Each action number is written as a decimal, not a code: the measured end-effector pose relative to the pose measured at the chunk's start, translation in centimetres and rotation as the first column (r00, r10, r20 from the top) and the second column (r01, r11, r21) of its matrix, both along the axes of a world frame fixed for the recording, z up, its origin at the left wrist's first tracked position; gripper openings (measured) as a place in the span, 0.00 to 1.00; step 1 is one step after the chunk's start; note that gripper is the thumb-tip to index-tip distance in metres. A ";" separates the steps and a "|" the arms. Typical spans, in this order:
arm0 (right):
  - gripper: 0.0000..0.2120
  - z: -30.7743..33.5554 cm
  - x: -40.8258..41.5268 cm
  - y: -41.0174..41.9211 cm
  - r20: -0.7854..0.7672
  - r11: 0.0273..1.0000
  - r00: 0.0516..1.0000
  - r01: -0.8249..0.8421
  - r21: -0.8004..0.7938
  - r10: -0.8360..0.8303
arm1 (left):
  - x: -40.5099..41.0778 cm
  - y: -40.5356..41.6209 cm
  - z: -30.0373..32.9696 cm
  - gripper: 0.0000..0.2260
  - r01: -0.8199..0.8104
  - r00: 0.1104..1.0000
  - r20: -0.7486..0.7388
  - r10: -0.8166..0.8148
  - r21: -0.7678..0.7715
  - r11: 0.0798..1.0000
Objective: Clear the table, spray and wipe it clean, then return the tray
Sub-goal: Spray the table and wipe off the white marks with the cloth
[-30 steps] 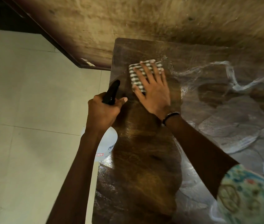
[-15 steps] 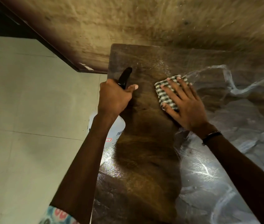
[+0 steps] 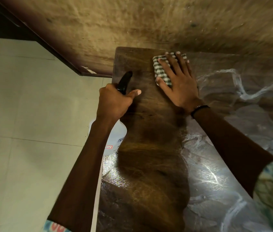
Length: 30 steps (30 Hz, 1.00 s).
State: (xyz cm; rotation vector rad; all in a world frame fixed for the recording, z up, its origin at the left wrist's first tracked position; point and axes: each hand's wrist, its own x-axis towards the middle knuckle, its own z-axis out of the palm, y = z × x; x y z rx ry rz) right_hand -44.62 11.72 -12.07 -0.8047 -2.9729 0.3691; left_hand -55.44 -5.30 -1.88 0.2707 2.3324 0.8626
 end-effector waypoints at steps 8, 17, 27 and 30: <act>0.28 0.5 -12.1 -5.1 0.106 0.996 0.991 -0.081 -0.044 0.085 | -0.1 -1.9 0.0 0.15 -0.024 1.000 -0.005 0.024 0.042 0.999; 0.27 0.3 -1.6 -5.1 0.038 0.908 0.907 -0.419 -0.009 0.419 | -0.2 -3.6 0.0 0.14 -0.097 0.995 0.025 0.096 0.069 0.993; 0.27 0.7 -9.0 -4.6 0.132 0.999 0.991 0.016 -0.046 -0.010 | 0.9 -5.3 -0.1 0.17 -0.063 0.997 0.041 0.059 0.112 0.992; 0.29 0.7 -6.5 -8.4 0.098 0.970 0.965 -0.241 -0.035 0.243 | 1.5 -6.0 0.0 0.17 -0.019 1.000 0.017 0.017 0.117 0.993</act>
